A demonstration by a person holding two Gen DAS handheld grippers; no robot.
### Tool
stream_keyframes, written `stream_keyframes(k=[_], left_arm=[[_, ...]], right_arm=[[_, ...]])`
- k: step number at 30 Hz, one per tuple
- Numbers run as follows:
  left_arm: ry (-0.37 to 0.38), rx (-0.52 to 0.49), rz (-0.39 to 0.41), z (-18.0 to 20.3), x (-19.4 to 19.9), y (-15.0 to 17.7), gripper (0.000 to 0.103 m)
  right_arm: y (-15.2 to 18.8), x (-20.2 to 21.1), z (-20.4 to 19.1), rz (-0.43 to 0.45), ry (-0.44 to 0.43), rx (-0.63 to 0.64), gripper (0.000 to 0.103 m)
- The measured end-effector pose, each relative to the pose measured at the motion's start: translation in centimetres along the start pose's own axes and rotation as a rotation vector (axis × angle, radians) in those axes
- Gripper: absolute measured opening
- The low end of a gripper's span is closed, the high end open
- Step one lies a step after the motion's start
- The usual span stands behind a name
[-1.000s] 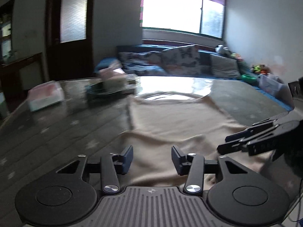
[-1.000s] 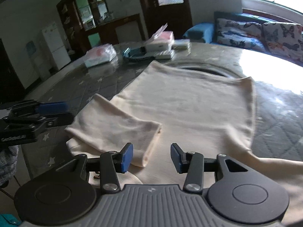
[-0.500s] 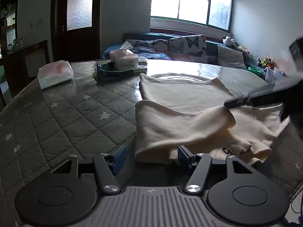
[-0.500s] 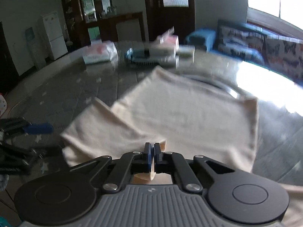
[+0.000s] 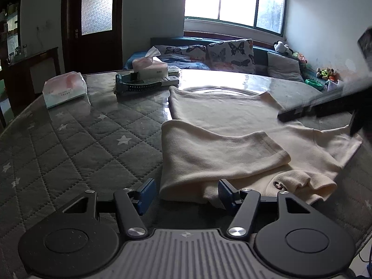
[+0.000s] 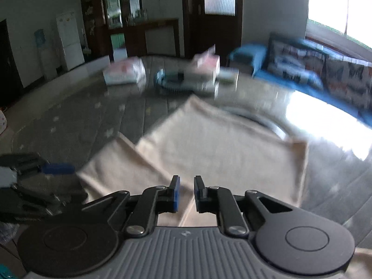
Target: Fold clothes
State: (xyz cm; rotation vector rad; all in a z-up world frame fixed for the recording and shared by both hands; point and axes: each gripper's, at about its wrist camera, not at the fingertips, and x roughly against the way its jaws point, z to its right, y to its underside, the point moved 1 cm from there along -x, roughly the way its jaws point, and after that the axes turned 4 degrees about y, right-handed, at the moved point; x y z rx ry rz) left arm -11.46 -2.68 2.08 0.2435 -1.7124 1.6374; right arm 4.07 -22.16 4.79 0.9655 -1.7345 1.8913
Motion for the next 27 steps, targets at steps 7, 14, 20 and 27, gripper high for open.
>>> stream_keyframes(k=[7,14,20,27], left_arm=[[-0.009,0.005,-0.008,-0.2,0.0,0.0,0.063],[-0.017,0.002,-0.014,-0.1,-0.2,0.0,0.064],[-0.022,-0.018,-0.023,0.3,-0.7,0.1,0.064],[-0.035,-0.073,-0.032,1.3,-1.2,0.1,0.064]], right_arm=[[2.2,-3.6,0.6,-0.057,-0.026,-0.111,0.03],[1.8,-2.7,-1.0,-0.038,-0.001,-0.028,0.005],[-1.5,2.5,-2.1,0.095,0.049,0.104,0.004],[-4.8,8.2,-2.7,0.226,0.106,0.199,0.004]])
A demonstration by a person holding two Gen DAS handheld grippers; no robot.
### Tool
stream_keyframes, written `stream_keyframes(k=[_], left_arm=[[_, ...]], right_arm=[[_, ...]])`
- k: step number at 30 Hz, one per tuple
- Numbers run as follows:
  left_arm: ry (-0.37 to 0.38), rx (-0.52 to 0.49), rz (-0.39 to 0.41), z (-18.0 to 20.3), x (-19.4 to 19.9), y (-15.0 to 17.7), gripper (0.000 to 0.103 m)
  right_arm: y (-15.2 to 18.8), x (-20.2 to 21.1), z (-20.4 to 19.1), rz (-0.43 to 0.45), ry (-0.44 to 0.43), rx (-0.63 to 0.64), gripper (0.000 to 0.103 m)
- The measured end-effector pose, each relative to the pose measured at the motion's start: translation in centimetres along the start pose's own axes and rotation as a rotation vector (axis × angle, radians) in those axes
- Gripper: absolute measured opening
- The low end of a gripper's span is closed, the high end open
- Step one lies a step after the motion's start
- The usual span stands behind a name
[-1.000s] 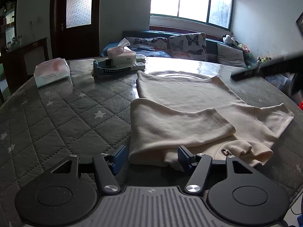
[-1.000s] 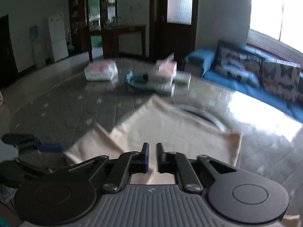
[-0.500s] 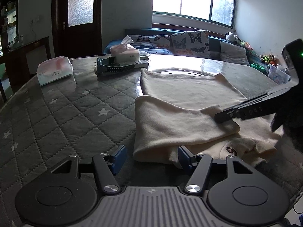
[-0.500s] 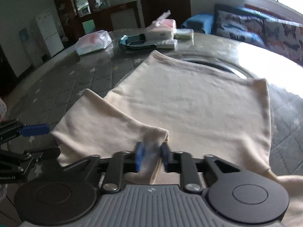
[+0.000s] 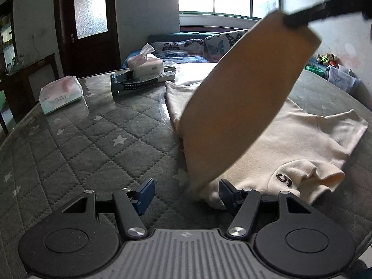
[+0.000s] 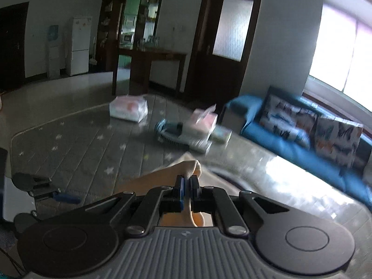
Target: Fold clothes
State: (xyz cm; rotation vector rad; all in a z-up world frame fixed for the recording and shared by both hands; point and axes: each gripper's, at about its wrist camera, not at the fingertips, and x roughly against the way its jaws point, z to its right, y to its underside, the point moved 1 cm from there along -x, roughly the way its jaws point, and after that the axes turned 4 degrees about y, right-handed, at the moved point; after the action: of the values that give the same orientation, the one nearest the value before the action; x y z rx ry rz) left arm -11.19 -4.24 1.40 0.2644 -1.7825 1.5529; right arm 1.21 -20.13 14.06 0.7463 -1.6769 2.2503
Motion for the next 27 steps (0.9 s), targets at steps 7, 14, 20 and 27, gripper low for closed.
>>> stream_keyframes(k=[7,14,20,27], left_arm=[[-0.007,-0.007,-0.007,0.3,-0.2,0.0,0.064],[-0.026,0.02,0.005,-0.5,0.3,0.0,0.047],[-0.058,0.045,-0.015,-1.5,0.3,0.3,0.039],[-0.096,0.058,-0.019,-3.8,1.5,-0.2,0.037]], right_arm=[[0.0,1.8,1.8,0.002,0.06,-0.006,0.004],[5.3,0.0,3.5,-0.135,0.053,-0.12,0.004],[11.2,-3.0,4.5,-0.282,0.03,-0.246,0.012],[12.8,-2.2,5.4,-0.269,0.061,-0.27,0.012]])
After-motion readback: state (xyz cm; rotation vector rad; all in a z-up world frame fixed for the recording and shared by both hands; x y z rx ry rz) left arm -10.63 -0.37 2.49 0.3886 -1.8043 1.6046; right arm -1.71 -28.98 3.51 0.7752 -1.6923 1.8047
